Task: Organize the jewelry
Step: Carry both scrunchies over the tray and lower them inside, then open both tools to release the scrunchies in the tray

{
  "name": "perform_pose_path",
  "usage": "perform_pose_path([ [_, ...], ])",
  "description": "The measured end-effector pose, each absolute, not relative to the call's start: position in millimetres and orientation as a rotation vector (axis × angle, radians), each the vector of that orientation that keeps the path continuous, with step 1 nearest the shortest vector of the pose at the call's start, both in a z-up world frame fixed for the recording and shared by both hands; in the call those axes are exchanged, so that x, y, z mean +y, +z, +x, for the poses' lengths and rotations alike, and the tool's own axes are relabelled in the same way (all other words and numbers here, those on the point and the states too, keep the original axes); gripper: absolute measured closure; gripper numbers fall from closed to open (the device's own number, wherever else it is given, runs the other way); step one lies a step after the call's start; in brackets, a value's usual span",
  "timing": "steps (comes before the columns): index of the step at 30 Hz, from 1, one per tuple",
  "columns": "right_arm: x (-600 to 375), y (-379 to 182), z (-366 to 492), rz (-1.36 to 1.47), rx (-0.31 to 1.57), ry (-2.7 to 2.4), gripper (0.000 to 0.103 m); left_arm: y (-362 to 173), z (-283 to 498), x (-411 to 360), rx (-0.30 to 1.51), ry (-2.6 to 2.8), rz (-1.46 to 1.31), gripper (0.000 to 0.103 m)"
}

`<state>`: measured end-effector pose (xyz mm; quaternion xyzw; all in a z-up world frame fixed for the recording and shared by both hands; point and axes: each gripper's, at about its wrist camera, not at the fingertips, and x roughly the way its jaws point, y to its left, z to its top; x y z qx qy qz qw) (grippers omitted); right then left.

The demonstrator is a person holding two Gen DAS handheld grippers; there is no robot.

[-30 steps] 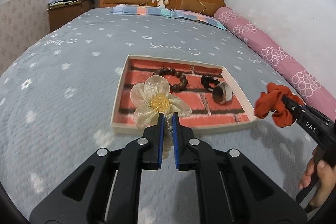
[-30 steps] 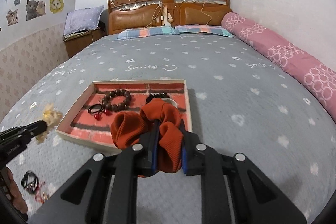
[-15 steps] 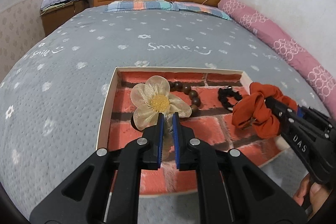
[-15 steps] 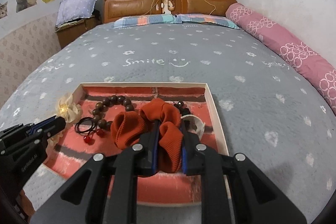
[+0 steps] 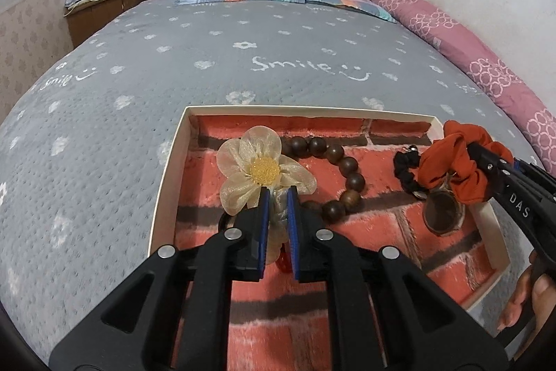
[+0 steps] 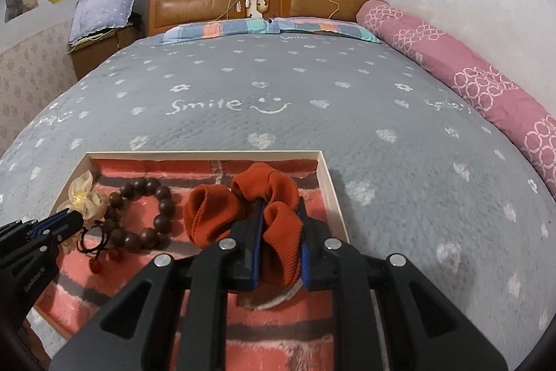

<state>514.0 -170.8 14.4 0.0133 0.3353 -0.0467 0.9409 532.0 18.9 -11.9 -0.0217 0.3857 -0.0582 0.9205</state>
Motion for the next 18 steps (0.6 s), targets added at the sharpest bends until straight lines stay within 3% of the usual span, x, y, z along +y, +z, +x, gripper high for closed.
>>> perform_pose_path([
  [8, -174.2, 1.3, 534.7, 0.014, 0.710, -0.103, 0.085, -26.1, 553.5, 21.9, 0.815, -0.085, -0.015, 0.090],
  [15, -180.3, -11.5, 546.6, 0.037, 0.766, -0.085, 0.081, -28.2, 557.8, 23.4, 0.825, -0.076, -0.027, 0.071],
  [17, -179.0, -10.5, 546.1, 0.024, 0.770, -0.088, 0.076, -28.3, 557.0, 22.6, 0.827, -0.071, -0.015, 0.064],
  [18, -178.6, -9.6, 545.8, 0.021, 0.769, -0.088, 0.069, -27.6, 556.4, 22.2, 0.825, -0.068, -0.008, 0.061],
])
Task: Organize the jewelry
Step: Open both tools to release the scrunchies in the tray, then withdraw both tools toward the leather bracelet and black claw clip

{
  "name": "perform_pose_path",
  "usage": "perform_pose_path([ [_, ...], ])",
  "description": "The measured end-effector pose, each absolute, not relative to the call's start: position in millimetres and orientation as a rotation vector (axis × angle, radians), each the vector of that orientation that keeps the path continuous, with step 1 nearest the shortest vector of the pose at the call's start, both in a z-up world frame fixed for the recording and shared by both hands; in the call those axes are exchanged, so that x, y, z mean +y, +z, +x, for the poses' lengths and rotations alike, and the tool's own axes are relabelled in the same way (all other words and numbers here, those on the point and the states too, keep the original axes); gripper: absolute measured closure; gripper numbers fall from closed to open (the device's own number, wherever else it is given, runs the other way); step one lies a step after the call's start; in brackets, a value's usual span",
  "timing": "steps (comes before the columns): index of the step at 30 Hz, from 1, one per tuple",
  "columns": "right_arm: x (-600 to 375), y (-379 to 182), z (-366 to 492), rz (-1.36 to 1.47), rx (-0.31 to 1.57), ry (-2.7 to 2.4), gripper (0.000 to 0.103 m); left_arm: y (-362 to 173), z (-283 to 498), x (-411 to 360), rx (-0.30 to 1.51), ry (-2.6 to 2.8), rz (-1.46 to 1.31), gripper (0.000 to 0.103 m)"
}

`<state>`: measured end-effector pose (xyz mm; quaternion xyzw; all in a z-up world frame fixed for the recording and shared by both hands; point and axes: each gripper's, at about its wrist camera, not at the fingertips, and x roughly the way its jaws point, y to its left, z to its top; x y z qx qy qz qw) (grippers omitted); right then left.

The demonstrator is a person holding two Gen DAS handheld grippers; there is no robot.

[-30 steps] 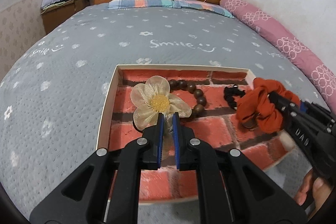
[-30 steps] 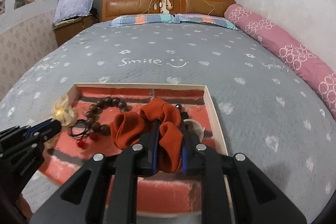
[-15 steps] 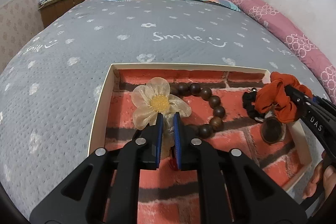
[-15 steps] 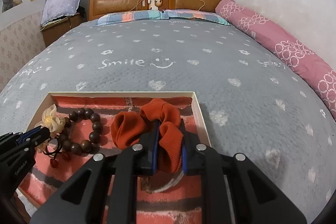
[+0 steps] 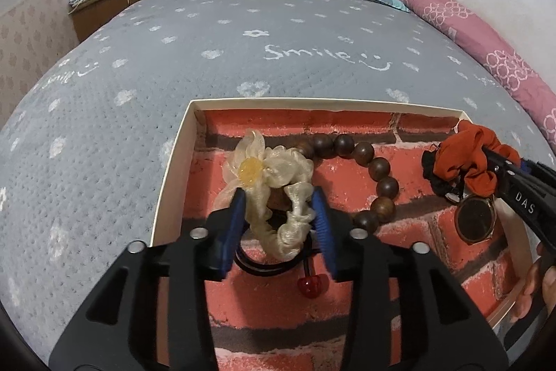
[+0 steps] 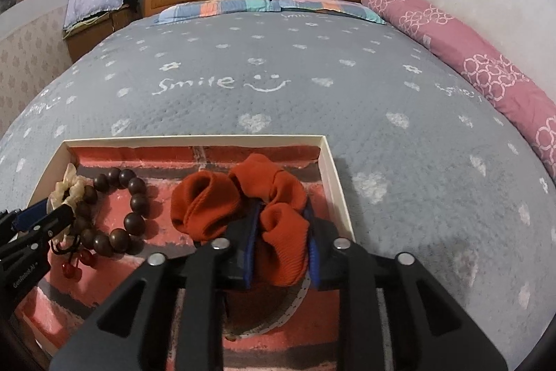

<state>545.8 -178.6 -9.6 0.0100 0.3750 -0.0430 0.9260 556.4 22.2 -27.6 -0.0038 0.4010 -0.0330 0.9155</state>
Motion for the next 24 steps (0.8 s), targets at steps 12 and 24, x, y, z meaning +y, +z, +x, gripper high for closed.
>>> perform_pose_path([
  [12, -188.3, 33.1, 496.9, 0.000, 0.688, -0.062, 0.018, 22.6, 499.4, 25.9, 0.738, -0.084, -0.008, 0.009],
  [24, -210.3, 68.7, 397.2, 0.038, 0.658, -0.046, 0.008, 70.7, 386.9, 70.5, 0.680, -0.083, -0.041, 0.005],
])
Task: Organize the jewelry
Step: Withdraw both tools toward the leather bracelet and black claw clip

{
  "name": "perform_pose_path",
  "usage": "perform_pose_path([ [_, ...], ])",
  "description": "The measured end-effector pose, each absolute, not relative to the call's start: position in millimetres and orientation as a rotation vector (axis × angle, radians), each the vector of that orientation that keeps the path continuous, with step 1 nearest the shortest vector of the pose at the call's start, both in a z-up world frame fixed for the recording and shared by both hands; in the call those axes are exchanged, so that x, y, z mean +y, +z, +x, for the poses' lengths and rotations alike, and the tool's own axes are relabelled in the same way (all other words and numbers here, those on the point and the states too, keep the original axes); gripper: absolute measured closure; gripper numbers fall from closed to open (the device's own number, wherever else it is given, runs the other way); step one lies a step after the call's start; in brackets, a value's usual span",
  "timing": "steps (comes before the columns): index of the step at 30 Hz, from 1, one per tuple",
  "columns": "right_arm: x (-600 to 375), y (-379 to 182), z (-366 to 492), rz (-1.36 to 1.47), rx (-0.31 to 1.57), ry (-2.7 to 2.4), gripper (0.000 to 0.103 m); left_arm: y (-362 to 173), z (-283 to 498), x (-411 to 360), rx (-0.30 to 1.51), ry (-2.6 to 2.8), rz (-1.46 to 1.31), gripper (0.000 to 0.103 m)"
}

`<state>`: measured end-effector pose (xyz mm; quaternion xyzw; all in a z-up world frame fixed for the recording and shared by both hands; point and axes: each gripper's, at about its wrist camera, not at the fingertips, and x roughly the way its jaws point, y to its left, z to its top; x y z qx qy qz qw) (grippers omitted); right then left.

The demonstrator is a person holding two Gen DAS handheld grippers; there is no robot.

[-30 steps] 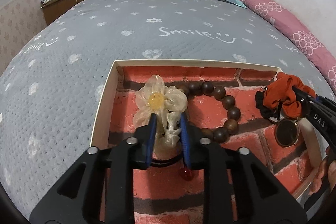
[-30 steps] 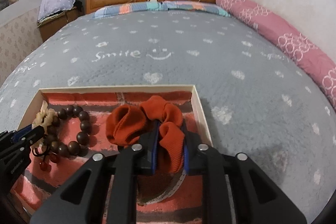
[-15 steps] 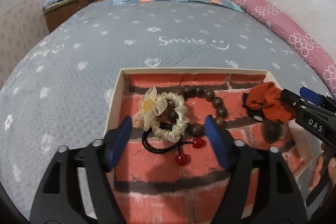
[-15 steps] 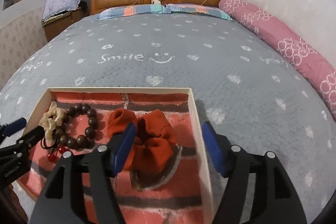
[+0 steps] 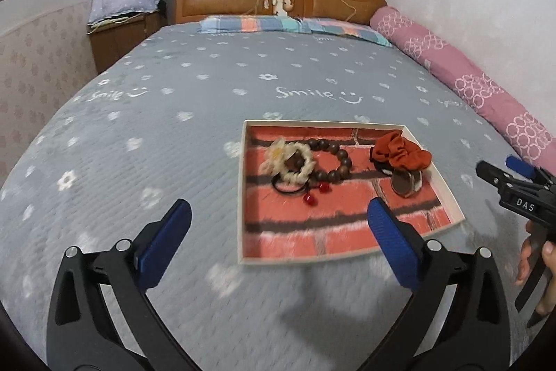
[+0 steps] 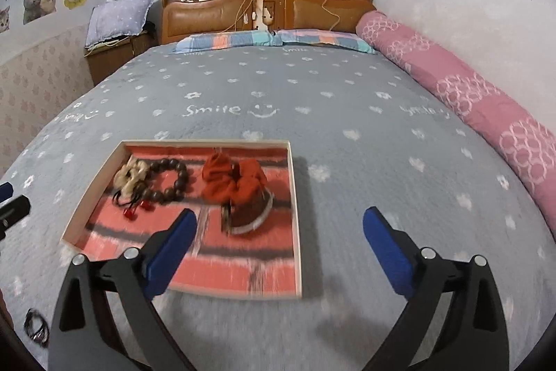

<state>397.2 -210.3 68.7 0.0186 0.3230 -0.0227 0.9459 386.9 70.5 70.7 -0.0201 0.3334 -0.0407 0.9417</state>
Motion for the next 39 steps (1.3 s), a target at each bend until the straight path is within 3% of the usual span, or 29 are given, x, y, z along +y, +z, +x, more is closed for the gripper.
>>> perform_pose_path([
  [17, -208.0, 28.7, 232.3, -0.007, 0.641, -0.039, 0.008, 24.4, 249.7, 131.8, 0.728, -0.002, -0.057, 0.005],
  [39, -204.5, -30.3, 187.5, 0.039, 0.742, -0.065, 0.008, -30.2, 211.8, 146.3, 0.787, 0.001, -0.036, 0.005],
])
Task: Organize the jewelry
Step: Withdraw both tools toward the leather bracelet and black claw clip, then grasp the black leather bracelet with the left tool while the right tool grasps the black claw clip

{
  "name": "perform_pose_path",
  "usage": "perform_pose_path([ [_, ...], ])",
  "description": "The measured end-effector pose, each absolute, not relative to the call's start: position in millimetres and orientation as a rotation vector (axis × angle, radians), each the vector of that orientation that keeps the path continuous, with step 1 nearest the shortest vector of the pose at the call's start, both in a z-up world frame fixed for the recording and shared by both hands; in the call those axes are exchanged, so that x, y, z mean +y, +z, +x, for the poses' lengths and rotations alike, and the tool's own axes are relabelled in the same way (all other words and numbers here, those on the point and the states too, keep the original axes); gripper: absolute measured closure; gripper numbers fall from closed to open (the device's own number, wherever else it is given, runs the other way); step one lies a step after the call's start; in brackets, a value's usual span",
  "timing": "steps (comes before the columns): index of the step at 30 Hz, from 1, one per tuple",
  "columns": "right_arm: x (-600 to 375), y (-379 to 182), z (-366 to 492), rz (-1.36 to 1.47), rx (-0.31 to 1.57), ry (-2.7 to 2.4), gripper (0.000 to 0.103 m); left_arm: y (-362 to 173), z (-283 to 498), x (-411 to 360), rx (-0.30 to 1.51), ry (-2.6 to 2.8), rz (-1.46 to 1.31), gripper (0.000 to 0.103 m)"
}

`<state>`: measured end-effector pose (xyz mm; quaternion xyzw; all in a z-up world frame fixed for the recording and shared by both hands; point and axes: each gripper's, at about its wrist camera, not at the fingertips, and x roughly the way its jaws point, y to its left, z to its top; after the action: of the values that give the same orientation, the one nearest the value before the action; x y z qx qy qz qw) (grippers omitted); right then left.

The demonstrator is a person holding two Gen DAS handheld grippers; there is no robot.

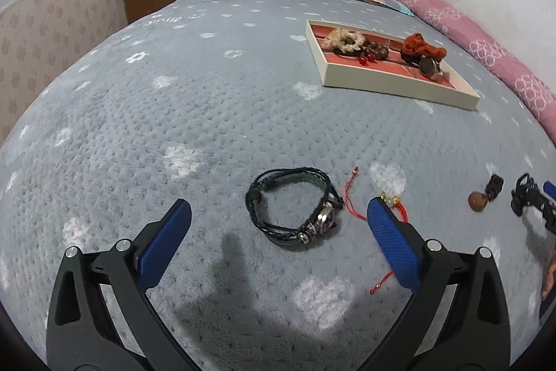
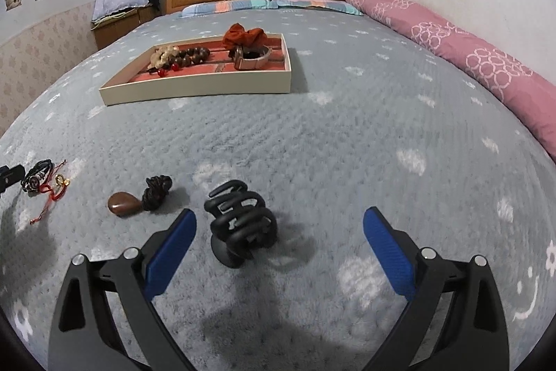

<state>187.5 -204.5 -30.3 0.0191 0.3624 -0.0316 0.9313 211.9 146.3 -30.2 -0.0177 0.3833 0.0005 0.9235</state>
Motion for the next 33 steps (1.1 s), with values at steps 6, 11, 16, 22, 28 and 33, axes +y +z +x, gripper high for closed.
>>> perform_pose_path([
  [6, -205.9, -34.9, 193.1, 0.048, 0.763, -0.062, 0.008, -28.2, 207.6, 132.4, 0.759, -0.048, 0.020, 0.006],
  [11, -205.6, -35.0, 193.4, 0.052, 0.762, -0.060, 0.008, -34.4, 211.9, 127.1, 0.792, -0.095, 0.032, 0.034],
  [16, -206.8, -36.1, 194.6, 0.064, 0.765, -0.058, 0.008, -36.5, 211.8, 123.3, 0.797, -0.130, 0.042, 0.052],
  [22, -205.9, -36.5, 194.7, 0.061, 0.761, -0.054, 0.008, -46.5, 220.5, 122.4, 0.860, -0.153, 0.029, 0.073],
  [28, -205.8, -37.1, 194.5, 0.066, 0.761, -0.047, 0.008, -51.2, 225.1, 127.8, 0.890, -0.172, -0.013, 0.083],
  [33, -201.7, -37.7, 195.8, 0.050, 0.765, -0.040, 0.011, -52.6, 227.1, 125.1, 0.899, -0.165, 0.004, 0.083],
])
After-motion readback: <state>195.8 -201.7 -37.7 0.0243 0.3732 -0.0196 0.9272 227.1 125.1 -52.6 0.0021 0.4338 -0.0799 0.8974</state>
